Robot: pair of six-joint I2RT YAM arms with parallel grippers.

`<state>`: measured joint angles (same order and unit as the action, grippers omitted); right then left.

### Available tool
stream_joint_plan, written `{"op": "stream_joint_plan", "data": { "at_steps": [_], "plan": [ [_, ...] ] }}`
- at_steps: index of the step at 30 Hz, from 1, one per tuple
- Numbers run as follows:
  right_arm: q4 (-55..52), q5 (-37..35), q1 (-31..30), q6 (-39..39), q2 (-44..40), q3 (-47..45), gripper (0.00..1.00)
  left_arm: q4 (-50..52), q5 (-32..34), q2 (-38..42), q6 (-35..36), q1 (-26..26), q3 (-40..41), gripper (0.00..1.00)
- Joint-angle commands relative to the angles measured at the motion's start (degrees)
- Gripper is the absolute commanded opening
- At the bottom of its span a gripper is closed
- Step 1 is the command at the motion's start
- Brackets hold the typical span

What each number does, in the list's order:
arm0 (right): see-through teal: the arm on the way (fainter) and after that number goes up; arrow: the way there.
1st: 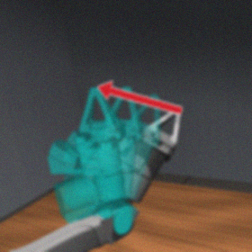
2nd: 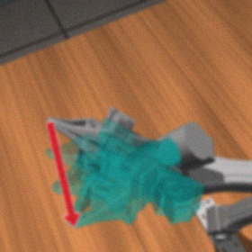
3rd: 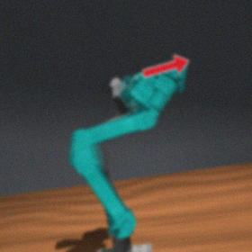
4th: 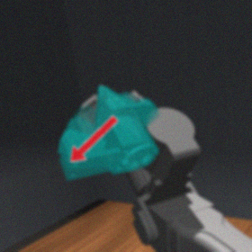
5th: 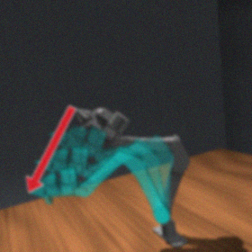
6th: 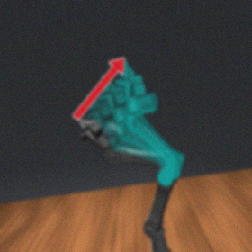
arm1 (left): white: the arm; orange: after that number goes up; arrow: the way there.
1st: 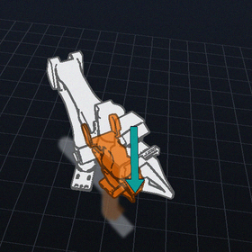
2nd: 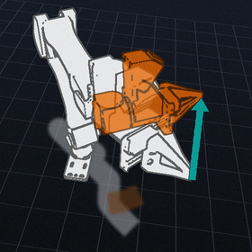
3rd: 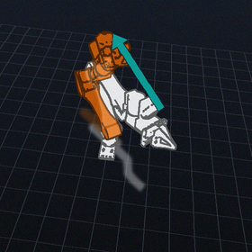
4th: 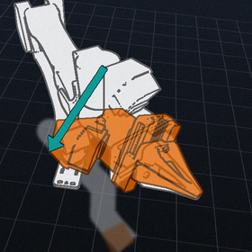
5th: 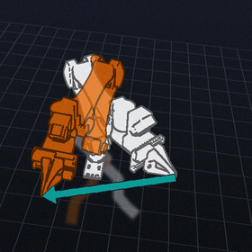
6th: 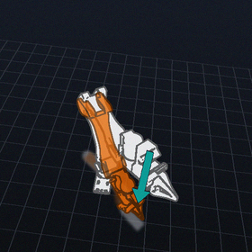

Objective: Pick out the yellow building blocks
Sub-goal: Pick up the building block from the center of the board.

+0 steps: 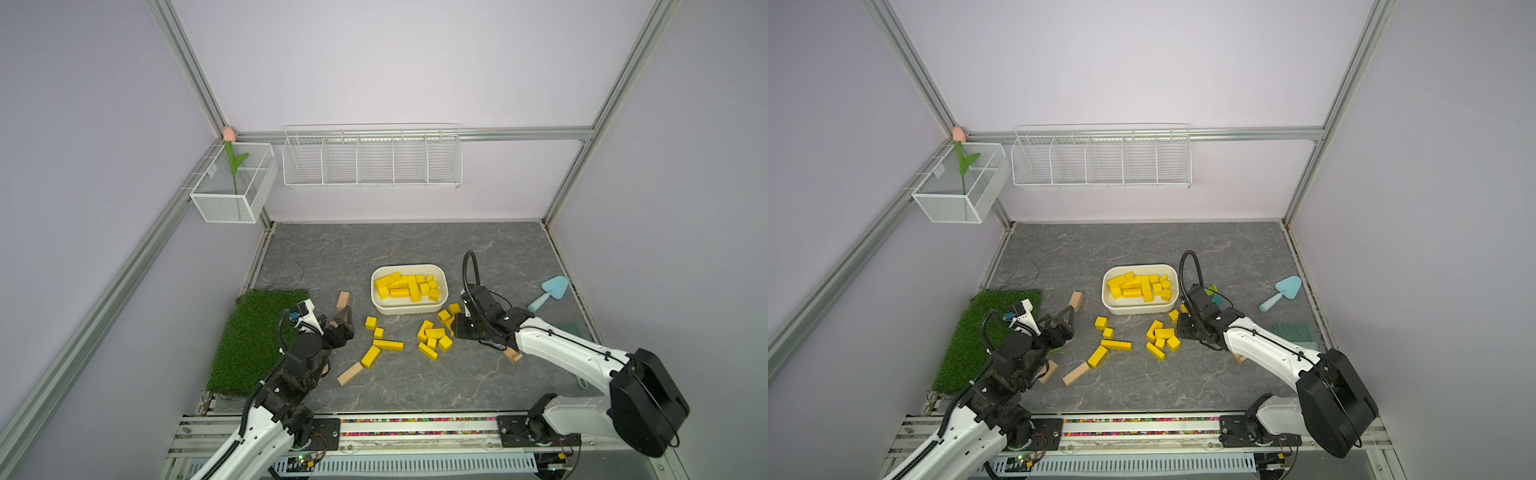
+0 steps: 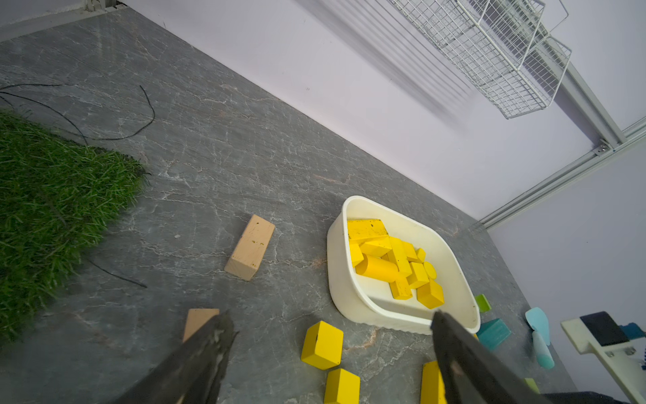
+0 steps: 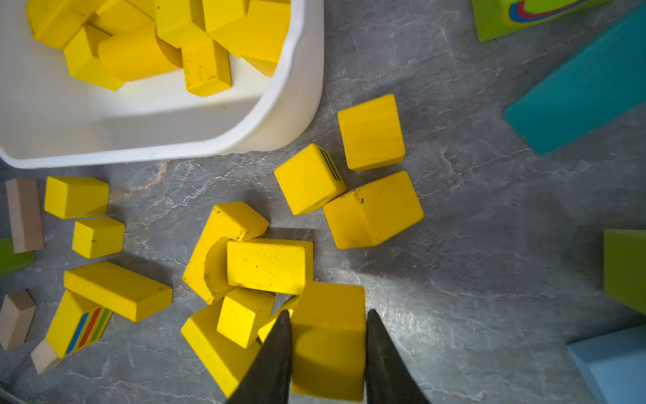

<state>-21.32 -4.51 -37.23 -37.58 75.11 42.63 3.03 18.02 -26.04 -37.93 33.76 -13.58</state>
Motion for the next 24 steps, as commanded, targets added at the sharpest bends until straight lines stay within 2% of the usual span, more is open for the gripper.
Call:
{"op": "stream_joint_plan", "data": {
  "at_steps": [1, 8, 16, 24],
  "plan": [
    [0.1, -1.0, -0.3, 1.7, 1.8, 3.0, 0.24, 0.6, 0.7, 0.5, -0.9, -0.4, -1.5, 0.91],
    [-4.9, -1.8, -0.4, 3.6, 9.2, 14.2, 0.20, 1.6, 1.2, 2.2, -1.3, -0.4, -1.1, 0.91],
    [-7.3, -1.2, -0.3, 4.9, 11.8, 22.9, 0.21, 1.7, 1.0, 4.4, -1.1, -0.6, -0.3, 0.91],
    [-9.2, 1.5, -0.3, 5.3, 20.8, 32.7, 0.21, 0.9, 0.2, 3.4, -0.9, -0.8, -0.3, 0.91]
  ]
}}
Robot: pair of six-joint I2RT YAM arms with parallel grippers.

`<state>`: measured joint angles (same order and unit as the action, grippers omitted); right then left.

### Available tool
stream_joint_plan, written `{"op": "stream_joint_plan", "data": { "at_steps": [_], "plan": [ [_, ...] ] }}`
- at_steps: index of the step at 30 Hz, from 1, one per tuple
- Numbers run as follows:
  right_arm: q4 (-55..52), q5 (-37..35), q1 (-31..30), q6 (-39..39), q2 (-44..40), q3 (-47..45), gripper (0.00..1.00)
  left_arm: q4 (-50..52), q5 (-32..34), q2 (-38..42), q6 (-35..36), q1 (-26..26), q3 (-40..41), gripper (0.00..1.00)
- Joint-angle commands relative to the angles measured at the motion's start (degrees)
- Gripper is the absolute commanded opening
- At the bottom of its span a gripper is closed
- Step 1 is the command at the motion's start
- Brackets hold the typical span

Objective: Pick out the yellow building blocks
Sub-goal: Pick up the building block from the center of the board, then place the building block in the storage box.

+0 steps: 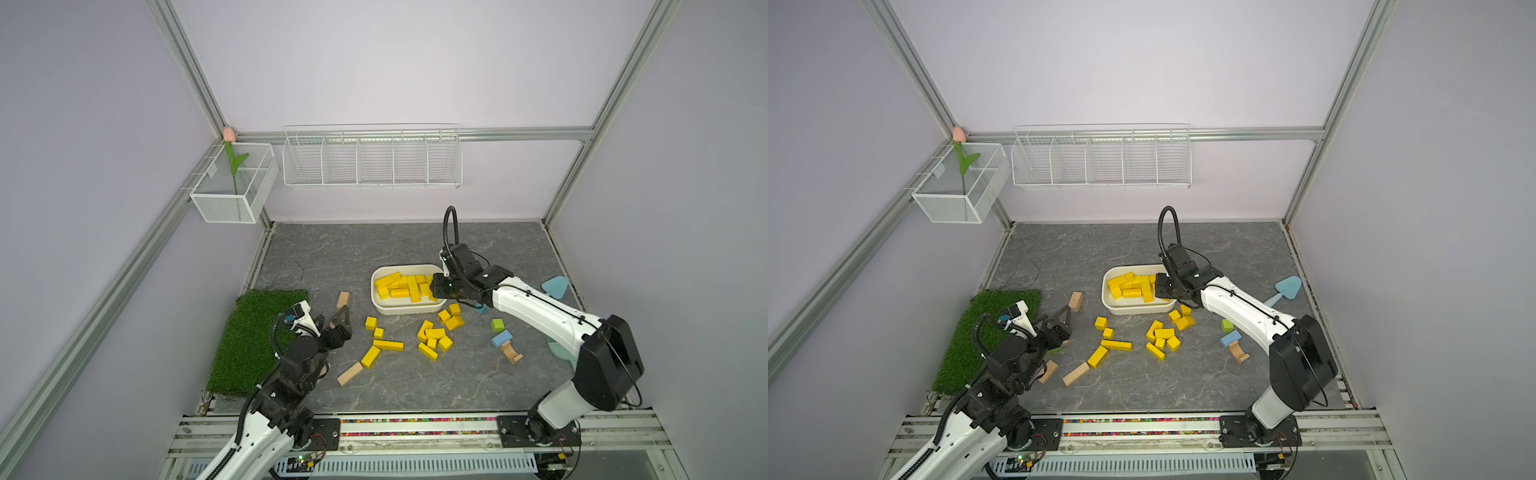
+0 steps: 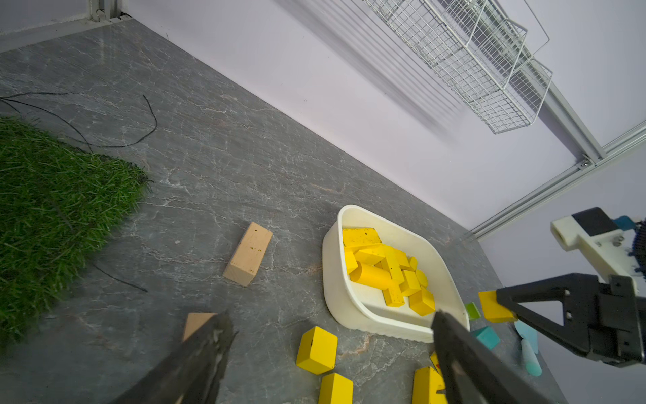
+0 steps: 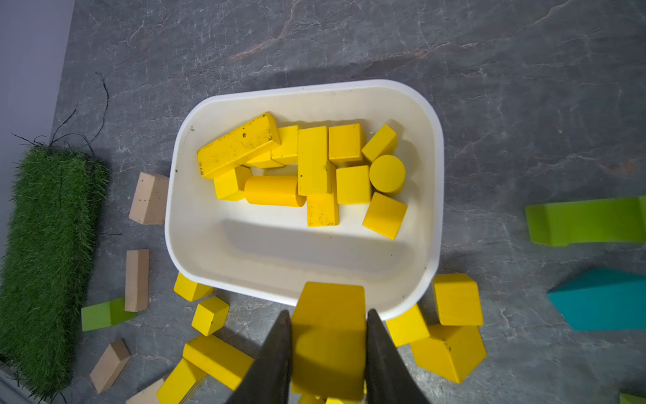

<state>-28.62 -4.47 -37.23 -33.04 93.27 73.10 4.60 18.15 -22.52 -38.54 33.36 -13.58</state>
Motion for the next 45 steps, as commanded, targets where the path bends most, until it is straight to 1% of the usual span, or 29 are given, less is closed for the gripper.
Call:
{"op": "stream_joint_plan", "data": {
  "at_steps": [1, 9, 15, 19, 25, 36, 45],
  "plan": [
    [-1.8, 2.1, -0.4, 0.6, 3.9, 3.5, 0.21, -0.6, 0.0, 0.0, -0.3, -0.4, -0.2, 0.91],
    [-0.5, 5.2, -0.6, -0.8, 13.8, 11.8, 0.22, -2.5, -1.2, -1.1, 1.0, -0.5, -0.2, 0.91],
    [-0.5, 5.1, -0.8, 0.0, 19.8, 18.0, 0.22, -3.7, -1.9, -3.6, 1.3, -0.5, -0.6, 0.91],
    [-0.6, 4.5, -0.8, 0.3, 23.2, 21.3, 0.22, -3.8, -2.1, -3.5, 1.4, -0.5, -0.5, 0.91],
    [-1.4, 2.8, -0.8, 0.8, 26.9, 24.8, 0.22, -3.7, -2.3, -2.2, 1.4, -0.5, 0.0, 0.91],
    [-4.0, -0.6, -0.7, 2.3, 32.1, 31.3, 0.22, -4.2, -3.1, -2.3, 1.8, -0.7, 0.2, 0.91],
    [-5.0, -0.9, -0.9, 2.7, 35.1, 35.6, 0.23, -4.3, -3.4, -2.1, 1.9, -0.7, 0.3, 0.91]
  ]
}}
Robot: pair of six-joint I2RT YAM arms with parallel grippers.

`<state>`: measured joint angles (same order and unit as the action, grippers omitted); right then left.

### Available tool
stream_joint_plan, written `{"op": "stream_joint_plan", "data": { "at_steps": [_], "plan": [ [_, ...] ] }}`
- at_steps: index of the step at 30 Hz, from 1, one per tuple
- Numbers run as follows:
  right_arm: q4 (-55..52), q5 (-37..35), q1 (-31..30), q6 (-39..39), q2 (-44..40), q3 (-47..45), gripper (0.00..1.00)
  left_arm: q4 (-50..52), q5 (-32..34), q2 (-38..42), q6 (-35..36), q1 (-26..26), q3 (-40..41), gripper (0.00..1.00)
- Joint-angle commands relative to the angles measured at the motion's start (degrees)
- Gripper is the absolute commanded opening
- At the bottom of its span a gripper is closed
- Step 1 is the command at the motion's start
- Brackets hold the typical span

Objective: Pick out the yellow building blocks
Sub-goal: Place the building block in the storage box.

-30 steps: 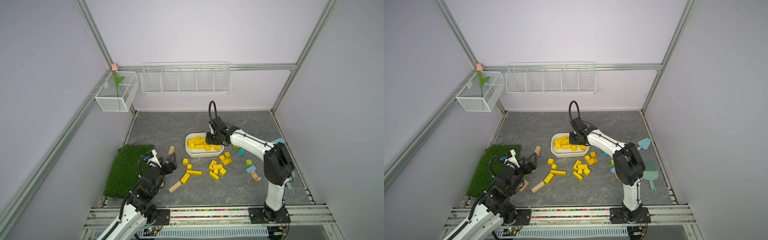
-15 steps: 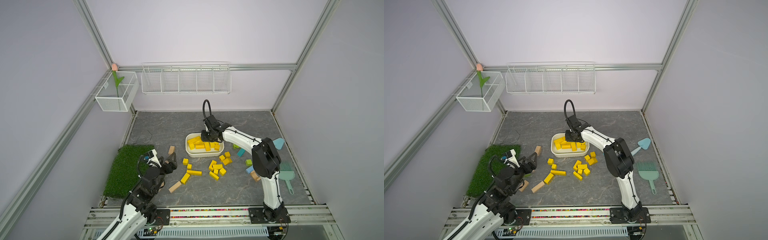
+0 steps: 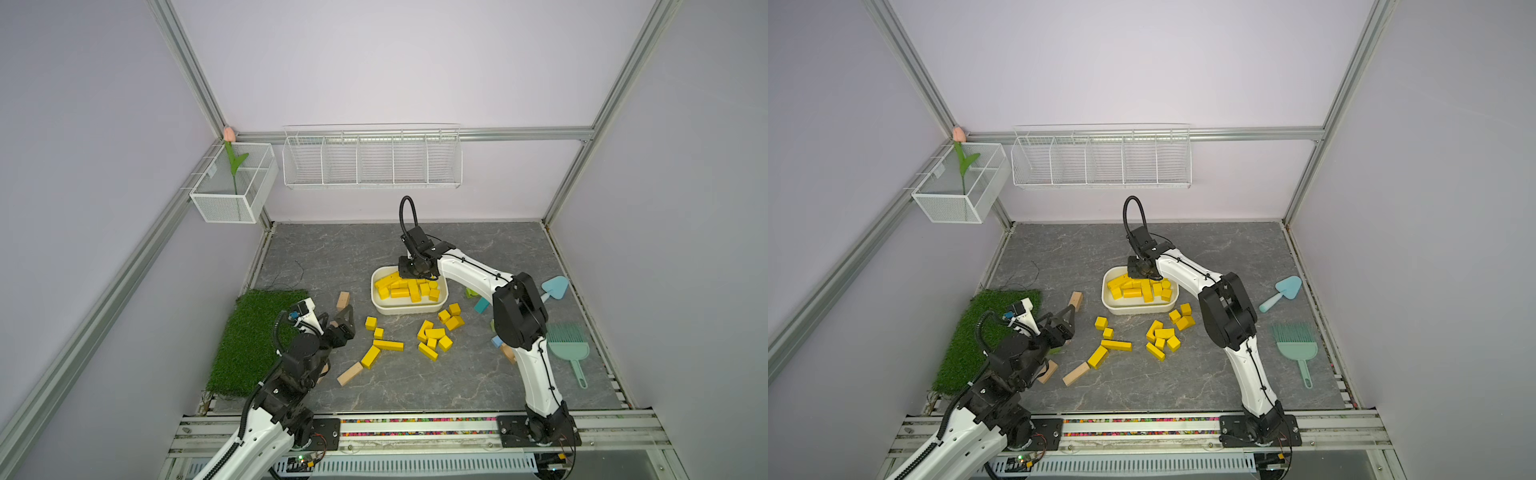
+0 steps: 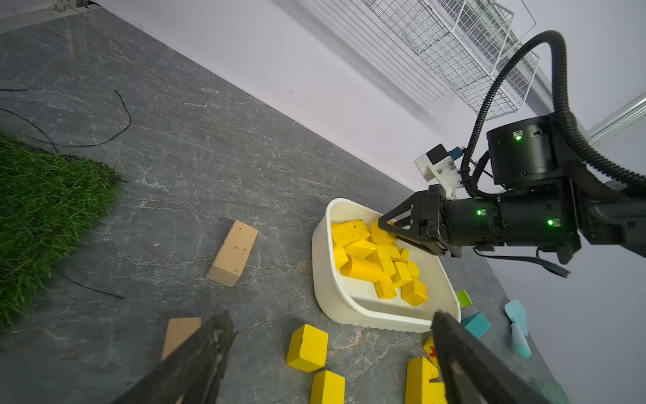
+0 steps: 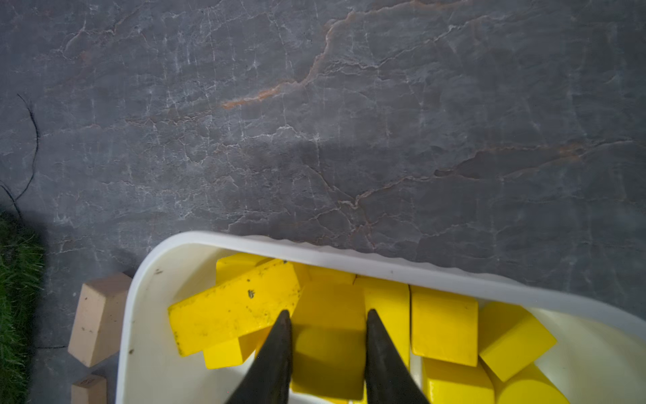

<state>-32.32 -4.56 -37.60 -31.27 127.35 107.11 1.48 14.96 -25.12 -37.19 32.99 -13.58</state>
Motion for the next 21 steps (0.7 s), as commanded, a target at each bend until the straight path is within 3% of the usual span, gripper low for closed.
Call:
{"op": "stream_joint_plan", "data": {
  "at_steps": [1, 9, 21],
  "plan": [
    [-1.6, -0.9, -0.5, 1.0, 1.3, 2.0, 0.23, -1.2, -0.3, 0.6, 0.6, -0.4, 0.3, 0.91],
    [-3.7, -4.7, -1.0, 2.5, 1.3, 2.8, 0.23, -0.9, -0.3, 1.5, 0.6, -0.5, 0.6, 0.91],
    [-4.3, -3.6, -1.5, 2.5, 3.7, 5.7, 0.25, -0.8, -0.3, 1.5, 0.6, -0.6, 0.6, 0.91]
  ]
}}
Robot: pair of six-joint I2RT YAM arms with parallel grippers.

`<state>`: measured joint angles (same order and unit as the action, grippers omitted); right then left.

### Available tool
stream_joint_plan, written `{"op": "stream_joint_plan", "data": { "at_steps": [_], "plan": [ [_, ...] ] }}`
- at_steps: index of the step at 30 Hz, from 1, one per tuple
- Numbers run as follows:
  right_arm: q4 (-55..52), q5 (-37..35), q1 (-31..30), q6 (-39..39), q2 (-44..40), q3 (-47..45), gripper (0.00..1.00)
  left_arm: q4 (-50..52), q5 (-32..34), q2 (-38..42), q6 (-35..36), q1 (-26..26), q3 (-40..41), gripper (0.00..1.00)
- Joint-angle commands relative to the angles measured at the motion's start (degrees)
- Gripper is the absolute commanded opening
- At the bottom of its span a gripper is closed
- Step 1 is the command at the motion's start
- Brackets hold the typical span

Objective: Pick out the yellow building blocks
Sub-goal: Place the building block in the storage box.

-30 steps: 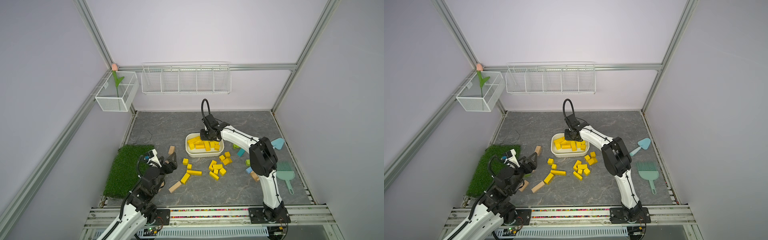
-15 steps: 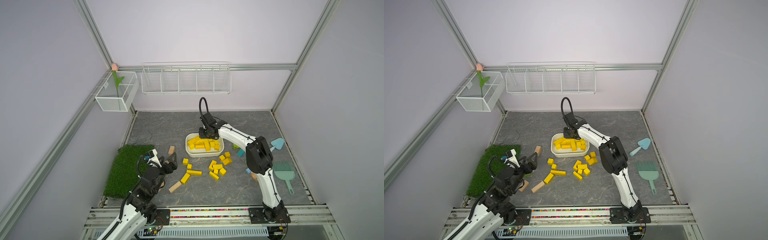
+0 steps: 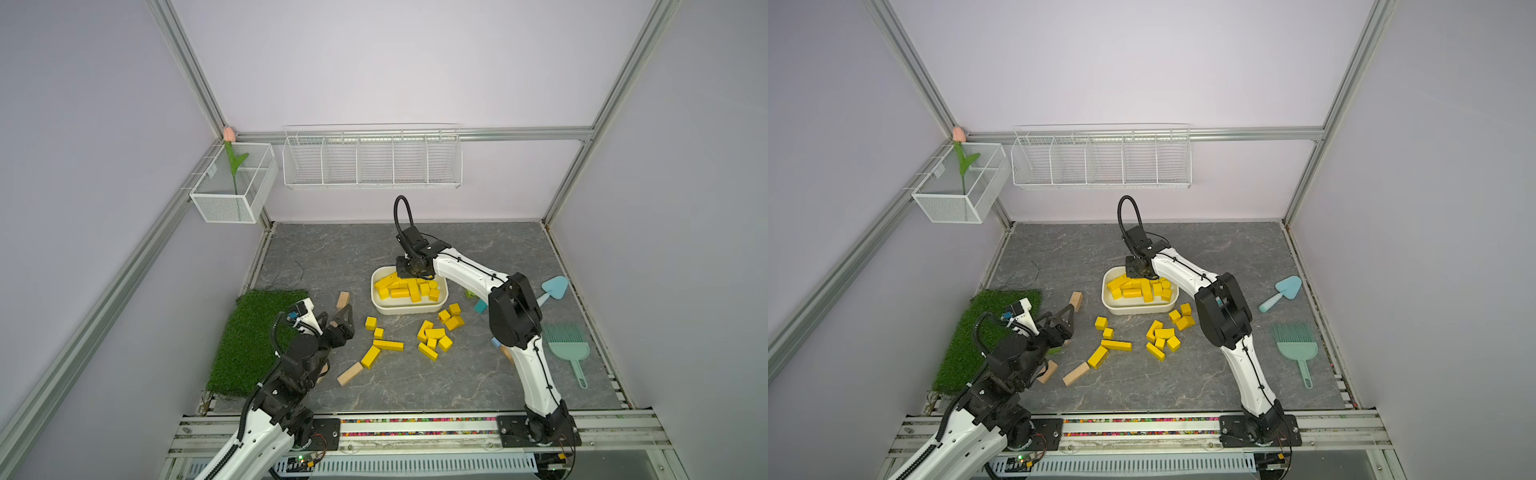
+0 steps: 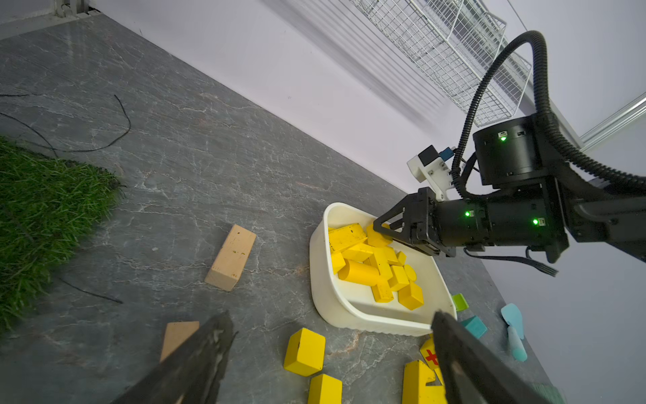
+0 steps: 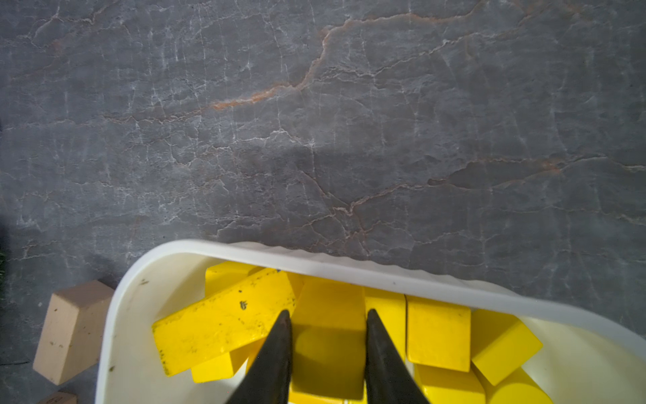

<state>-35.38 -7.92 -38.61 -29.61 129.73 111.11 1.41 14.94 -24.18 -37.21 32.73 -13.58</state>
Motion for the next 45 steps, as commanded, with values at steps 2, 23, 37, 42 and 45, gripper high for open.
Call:
{"op": "stream_joint_plan", "data": {
  "at_steps": [2, 23, 37, 42, 45],
  "plan": [
    [-1.7, -0.2, -0.6, 1.0, 1.8, 2.6, 0.26, -0.8, -0.3, 0.6, 0.6, -0.3, 0.6, 0.91],
    [-0.3, -0.4, -0.7, 3.1, -11.8, -7.0, 0.46, -0.9, 0.3, -3.1, -0.1, -0.4, -0.7, 0.81],
    [3.9, -2.0, -0.6, 0.6, -49.2, -48.8, 0.45, -0.7, -1.2, -21.0, -0.1, -0.5, -8.8, 0.90],
    [2.7, -4.3, -0.6, -2.4, -61.9, -62.2, 0.46, 1.4, -2.8, -28.0, 0.5, -0.5, -13.2, 0.84],
    [3.8, -5.1, -0.4, -4.1, -67.0, -68.9, 0.46, 2.4, -3.8, -30.0, 0.9, -0.4, -14.7, 0.82]
  ]
}}
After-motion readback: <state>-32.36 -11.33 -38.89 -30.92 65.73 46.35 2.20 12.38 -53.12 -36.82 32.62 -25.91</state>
